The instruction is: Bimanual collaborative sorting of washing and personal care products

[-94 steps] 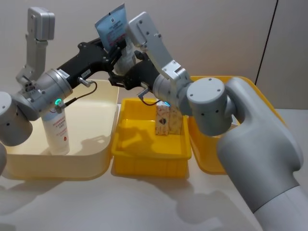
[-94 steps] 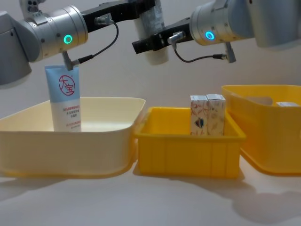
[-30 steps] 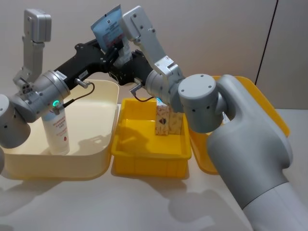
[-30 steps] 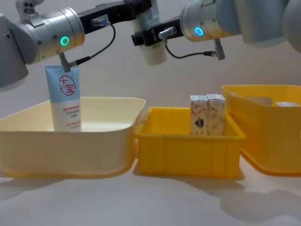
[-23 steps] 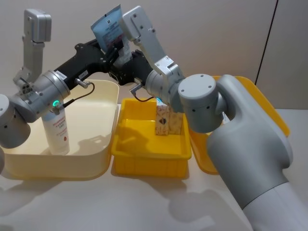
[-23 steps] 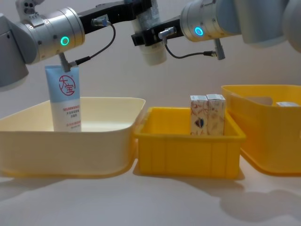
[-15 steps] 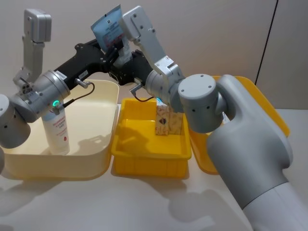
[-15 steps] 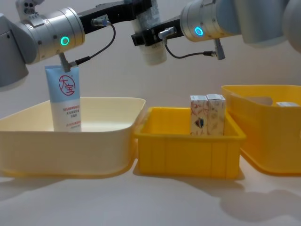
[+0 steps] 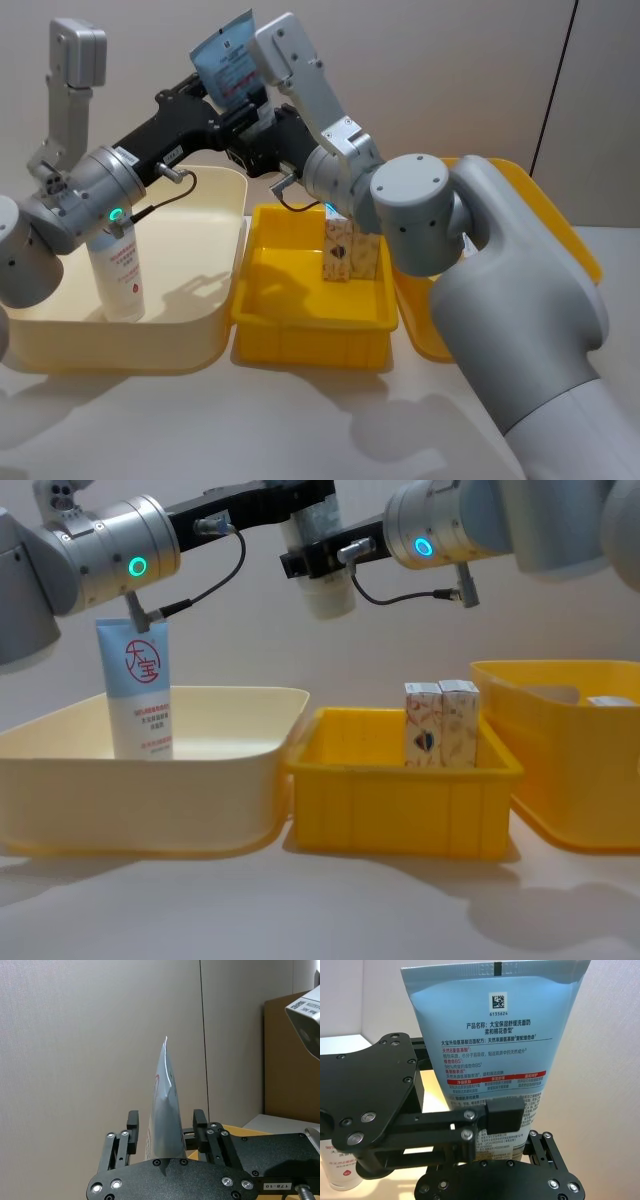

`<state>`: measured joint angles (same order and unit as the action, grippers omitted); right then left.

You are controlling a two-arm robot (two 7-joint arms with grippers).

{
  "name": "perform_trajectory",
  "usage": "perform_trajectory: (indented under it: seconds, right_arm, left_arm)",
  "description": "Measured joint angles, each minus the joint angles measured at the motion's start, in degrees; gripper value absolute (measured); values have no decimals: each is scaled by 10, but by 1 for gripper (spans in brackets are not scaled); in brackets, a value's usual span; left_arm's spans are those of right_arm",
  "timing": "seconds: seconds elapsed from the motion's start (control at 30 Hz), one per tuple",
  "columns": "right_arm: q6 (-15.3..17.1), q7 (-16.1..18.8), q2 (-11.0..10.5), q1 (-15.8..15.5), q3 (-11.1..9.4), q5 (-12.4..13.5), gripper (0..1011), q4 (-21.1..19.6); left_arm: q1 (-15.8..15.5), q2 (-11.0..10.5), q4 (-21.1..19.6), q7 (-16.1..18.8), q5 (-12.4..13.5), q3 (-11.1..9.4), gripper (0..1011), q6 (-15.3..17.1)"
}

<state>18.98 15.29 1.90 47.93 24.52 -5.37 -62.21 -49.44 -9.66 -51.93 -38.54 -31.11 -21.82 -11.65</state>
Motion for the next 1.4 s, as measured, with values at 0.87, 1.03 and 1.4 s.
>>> perform_trajectory:
  seconds: [0.87, 1.03, 1.4]
  right_arm:
    - [0, -30, -16, 21, -14, -24, 576, 16]
    - [16, -38, -41, 19, -21, -38, 575, 3]
    - [52, -60, -86, 7, -47, -61, 575, -27]
  left_arm:
    - [0, 0, 0, 0, 0, 0, 1002, 0]
    - [0, 0, 0, 0, 0, 0, 1002, 0]
    - [0, 0, 0, 0, 0, 0, 1002, 0]
